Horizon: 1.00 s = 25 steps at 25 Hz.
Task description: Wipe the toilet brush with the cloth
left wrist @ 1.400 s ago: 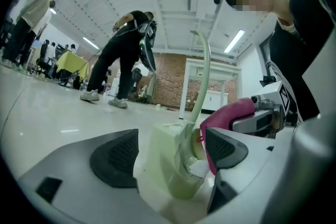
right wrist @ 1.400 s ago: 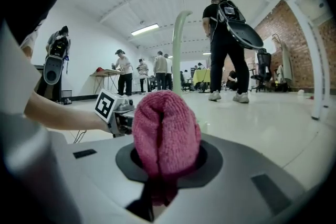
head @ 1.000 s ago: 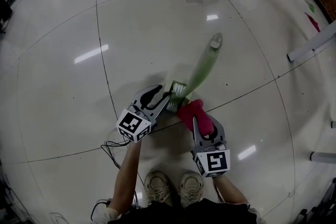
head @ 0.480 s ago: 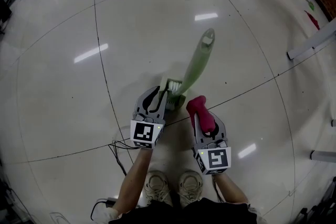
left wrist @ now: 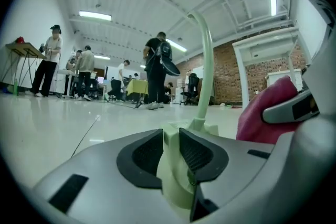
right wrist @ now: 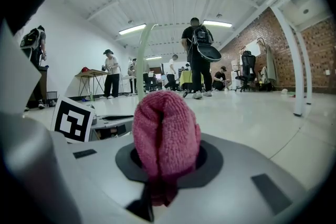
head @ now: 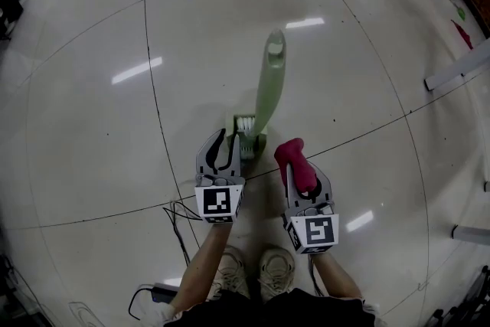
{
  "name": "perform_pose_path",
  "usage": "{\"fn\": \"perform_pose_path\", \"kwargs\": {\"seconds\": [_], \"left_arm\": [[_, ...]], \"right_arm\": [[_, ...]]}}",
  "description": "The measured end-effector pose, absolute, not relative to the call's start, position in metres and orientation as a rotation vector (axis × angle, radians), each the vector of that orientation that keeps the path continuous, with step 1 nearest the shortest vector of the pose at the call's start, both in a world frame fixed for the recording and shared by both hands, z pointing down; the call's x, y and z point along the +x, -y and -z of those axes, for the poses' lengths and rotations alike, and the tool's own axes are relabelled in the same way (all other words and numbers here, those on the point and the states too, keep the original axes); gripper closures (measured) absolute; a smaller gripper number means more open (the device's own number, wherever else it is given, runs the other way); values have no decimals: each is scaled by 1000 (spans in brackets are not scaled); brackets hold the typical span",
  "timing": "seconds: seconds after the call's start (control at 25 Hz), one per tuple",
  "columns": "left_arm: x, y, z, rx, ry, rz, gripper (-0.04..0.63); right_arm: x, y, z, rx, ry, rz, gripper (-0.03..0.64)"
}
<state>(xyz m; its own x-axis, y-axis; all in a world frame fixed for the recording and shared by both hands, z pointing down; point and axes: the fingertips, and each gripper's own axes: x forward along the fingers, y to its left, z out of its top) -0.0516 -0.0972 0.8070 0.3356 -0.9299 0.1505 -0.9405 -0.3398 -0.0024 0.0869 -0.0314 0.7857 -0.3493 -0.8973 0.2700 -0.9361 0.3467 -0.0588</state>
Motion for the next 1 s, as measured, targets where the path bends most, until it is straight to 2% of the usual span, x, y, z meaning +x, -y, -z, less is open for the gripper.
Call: {"fn": "perform_pose_path", "kwargs": {"seconds": [0.24, 0.48, 0.56, 0.64, 0.8, 0.88, 1.0], "left_arm": [[-55, 94, -782, 2550, 1729, -119, 518], [-90, 102, -753, 2569, 1671, 20, 509], [-97, 104, -748, 2587, 1613, 59, 394], [-98, 103, -739, 2636, 1519, 108, 321], [-87, 94, -718, 2824, 1276, 132, 316], [-78, 90, -712, 2913, 1141, 77, 277], [-66, 87, -700, 3003, 983, 40, 270]], "right_arm": [[87, 31, -784, 1663, 2434, -300, 548], [88, 33, -783, 1672, 2438, -312, 548], [86, 34, -783, 1669, 2441, -314, 548], [82, 35, -782, 1657, 2450, -310, 548], [79, 36, -780, 1654, 2457, -315, 548], [79, 37, -782, 1652, 2454, -315, 548], [84, 39, -785, 1671, 2441, -345, 548]]}}
